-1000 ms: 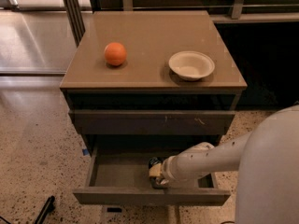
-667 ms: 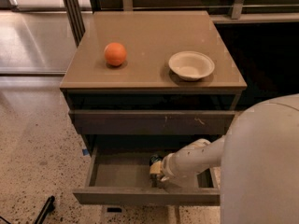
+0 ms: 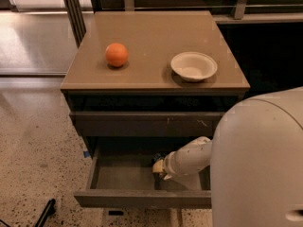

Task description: Place pepsi can into middle drawer

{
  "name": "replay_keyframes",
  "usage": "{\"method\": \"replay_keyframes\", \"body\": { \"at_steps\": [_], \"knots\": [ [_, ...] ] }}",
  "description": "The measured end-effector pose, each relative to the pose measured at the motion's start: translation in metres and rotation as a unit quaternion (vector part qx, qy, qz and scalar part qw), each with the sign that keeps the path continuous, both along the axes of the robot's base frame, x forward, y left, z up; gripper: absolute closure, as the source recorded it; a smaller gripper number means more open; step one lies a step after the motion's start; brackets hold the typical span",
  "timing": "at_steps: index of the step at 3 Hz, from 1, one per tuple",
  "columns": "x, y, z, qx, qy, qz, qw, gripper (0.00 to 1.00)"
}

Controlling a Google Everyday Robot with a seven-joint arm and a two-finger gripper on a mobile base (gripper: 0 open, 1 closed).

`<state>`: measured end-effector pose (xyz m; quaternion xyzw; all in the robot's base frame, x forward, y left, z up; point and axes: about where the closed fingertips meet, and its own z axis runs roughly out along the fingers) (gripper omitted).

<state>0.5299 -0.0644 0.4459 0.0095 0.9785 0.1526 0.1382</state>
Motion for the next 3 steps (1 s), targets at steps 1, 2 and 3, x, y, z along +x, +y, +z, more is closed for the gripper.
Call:
{"method": "replay_keyframes", "body": {
  "at_steps": [1, 2, 3],
  "knots": [
    [0.0, 0.0, 0.0, 0.0, 0.0, 0.0, 1.0, 0.58],
    [0.0, 0.0, 0.0, 0.0, 0.0, 0.0, 1.0, 0.35],
    [0.0, 0.0, 0.0, 0.0, 0.0, 0.0, 1.0, 0.11]
  ]
}}
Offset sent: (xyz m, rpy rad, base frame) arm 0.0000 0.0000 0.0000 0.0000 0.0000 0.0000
